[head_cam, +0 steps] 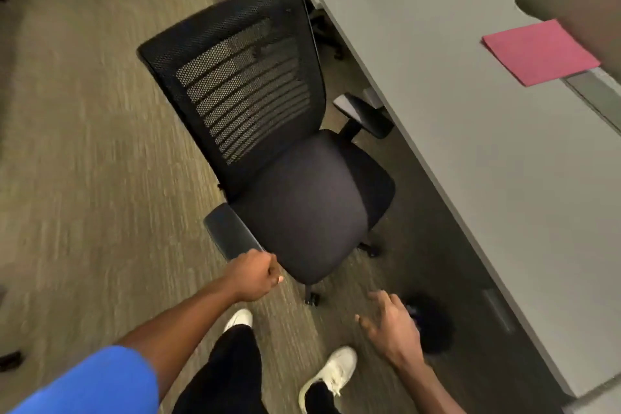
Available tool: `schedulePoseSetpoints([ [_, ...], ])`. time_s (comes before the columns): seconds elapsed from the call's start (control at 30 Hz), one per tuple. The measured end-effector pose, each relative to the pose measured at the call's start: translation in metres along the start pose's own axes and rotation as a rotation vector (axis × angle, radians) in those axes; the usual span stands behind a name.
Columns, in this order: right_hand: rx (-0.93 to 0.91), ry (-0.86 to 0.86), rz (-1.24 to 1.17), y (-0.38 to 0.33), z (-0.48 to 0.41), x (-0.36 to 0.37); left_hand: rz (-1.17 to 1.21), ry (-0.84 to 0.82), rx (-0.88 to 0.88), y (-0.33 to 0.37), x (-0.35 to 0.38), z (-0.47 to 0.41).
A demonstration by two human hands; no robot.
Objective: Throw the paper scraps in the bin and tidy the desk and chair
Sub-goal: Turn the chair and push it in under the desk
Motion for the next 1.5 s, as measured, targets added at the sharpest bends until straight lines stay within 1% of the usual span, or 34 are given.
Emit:
schedulePoseSetpoints([
  [0.13, -0.048, -0.004, 0.005, -0.066, -0.007, 0.029, 0.039, 0.096, -0.051, -0.071, -0.056, -0.006],
  [0.23, -0.051, 0.013, -0.024, -0.120, -0.020, 0.049, 0.099, 0.188, -0.093, -0.133, -0.110, -0.023],
  [0.4, -0.049, 0.072, -0.093, -0.208, -0.043, 0.083, 0.214, 0.389, -0.059, -0.203, -0.224, -0.046],
  [0.5, -0.030, 0.096, -0.088, -0.251, -0.048, 0.097, 0.271, 0.420, -0.014, -0.218, -0.279, -0.055],
  [0.57, -0.028, 0.111, -0.051, -0.274, -0.051, 0.103, 0.314, 0.406, 0.042, -0.218, -0.307, -0.062],
  [0.7, -0.017, 0.103, 0.046, -0.302, -0.058, 0.118, 0.500, 0.401, 0.174, -0.205, -0.349, -0.073],
  [0.77, -0.045, 0.102, 0.109, -0.312, -0.063, 0.126, 0.608, 0.395, 0.234, -0.201, -0.357, -0.085],
  [0.87, -0.073, 0.074, 0.212, -0.315, -0.071, 0.143, 0.728, 0.373, 0.247, -0.199, -0.353, -0.099],
  [0.93, -0.077, 0.039, 0.258, -0.313, -0.074, 0.159, 0.749, 0.382, 0.246, -0.195, -0.350, -0.101],
  [1.03, -0.049, 0.031, 0.294, -0.306, -0.074, 0.175, 0.772, 0.378, 0.253, -0.184, -0.352, -0.101],
  [1.27, 0.005, -0.004, 0.233, -0.293, -0.062, 0.202, 0.891, 0.341, 0.274, -0.169, -0.341, -0.092],
  [1.5, 0.042, -0.029, 0.248, -0.268, -0.054, 0.200, 0.952, 0.308, 0.284, -0.164, -0.318, -0.081],
])
Point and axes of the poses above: each hand's wrist, its own z-axis away from the middle knuckle, its own x-axis out of the palm, y = z × x, the point moved 7 cm from there along -z, towards the middle knuckle
